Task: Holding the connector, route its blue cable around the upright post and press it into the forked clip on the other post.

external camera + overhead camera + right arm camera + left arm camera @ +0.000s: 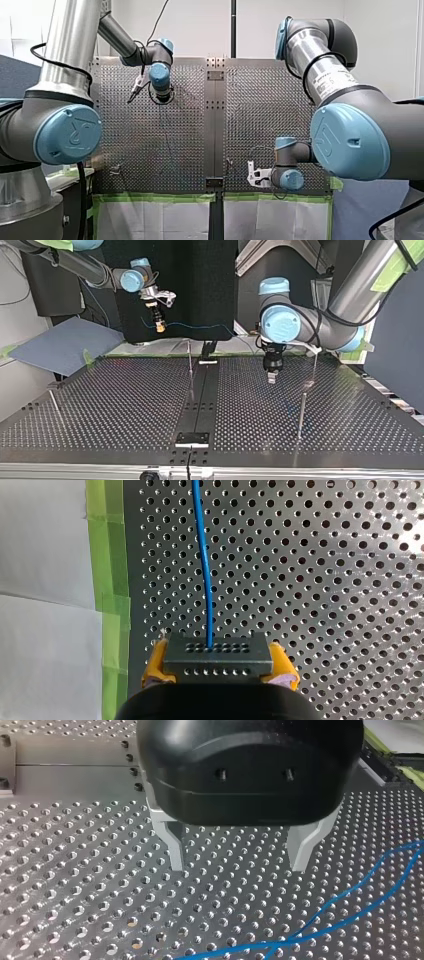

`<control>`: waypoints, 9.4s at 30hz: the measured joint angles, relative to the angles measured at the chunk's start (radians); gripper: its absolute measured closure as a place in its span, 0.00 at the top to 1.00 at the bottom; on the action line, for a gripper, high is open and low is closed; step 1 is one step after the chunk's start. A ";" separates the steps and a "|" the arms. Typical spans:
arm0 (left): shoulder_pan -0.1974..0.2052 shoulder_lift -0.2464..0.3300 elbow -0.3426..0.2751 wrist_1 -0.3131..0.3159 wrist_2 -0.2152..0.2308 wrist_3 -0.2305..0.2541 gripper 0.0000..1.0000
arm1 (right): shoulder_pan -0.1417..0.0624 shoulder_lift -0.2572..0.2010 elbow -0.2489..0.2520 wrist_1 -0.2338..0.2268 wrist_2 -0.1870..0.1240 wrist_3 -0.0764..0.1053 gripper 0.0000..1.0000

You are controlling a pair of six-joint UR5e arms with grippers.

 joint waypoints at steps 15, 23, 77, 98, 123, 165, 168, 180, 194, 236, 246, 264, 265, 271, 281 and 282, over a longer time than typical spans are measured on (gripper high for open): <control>0.033 -0.001 0.010 0.023 -0.015 0.096 1.00 | 0.000 0.000 0.000 -0.001 0.000 -0.001 0.00; 0.047 -0.008 0.014 0.028 0.041 0.102 1.00 | 0.002 0.000 0.000 -0.005 0.000 0.000 0.00; 0.055 -0.052 0.036 0.131 -0.093 0.269 1.00 | 0.006 0.000 0.000 -0.021 -0.010 0.008 0.00; 0.023 -0.046 0.036 0.106 -0.169 0.318 1.00 | 0.005 0.000 0.000 -0.025 -0.023 0.013 0.00; 0.052 -0.066 0.043 0.229 -0.175 0.334 1.00 | 0.005 0.000 0.000 -0.042 -0.032 0.024 0.00; -0.019 -0.264 0.009 0.256 -0.286 0.344 1.00 | 0.005 0.000 0.000 -0.043 -0.033 0.025 0.00; -0.020 -0.289 0.009 0.258 -0.300 0.339 1.00 | 0.006 0.000 0.000 -0.044 -0.033 0.025 0.00; -0.022 -0.372 0.010 0.277 -0.335 0.303 1.00 | 0.006 0.000 0.000 -0.045 -0.033 0.025 0.00; -0.051 -0.434 0.016 0.284 -0.320 0.243 1.00 | 0.010 0.000 0.000 -0.047 -0.033 0.024 0.00; -0.080 -0.807 0.201 0.127 -0.243 0.074 1.00 | 0.021 0.000 0.000 -0.050 -0.033 0.025 0.00; -0.060 -0.799 0.231 0.117 -0.163 -0.006 1.00 | 0.021 0.000 0.000 -0.052 -0.034 0.025 0.00; -0.067 -0.706 0.190 0.159 -0.007 -0.162 1.00 | 0.017 0.000 0.000 -0.050 -0.034 0.024 0.00; -0.067 -0.706 0.188 0.158 0.000 -0.169 1.00 | 0.016 0.000 0.000 -0.050 -0.033 0.024 0.00; -0.071 -0.705 0.160 0.164 0.049 -0.219 1.00 | 0.013 0.000 0.000 -0.049 -0.033 0.025 0.00; -0.079 -0.705 0.125 0.188 0.046 -0.303 1.00 | 0.012 0.000 0.000 -0.050 -0.033 0.025 0.00; -0.080 -0.705 0.121 0.188 0.037 -0.312 1.00 | 0.012 0.000 0.000 -0.051 -0.033 0.025 0.00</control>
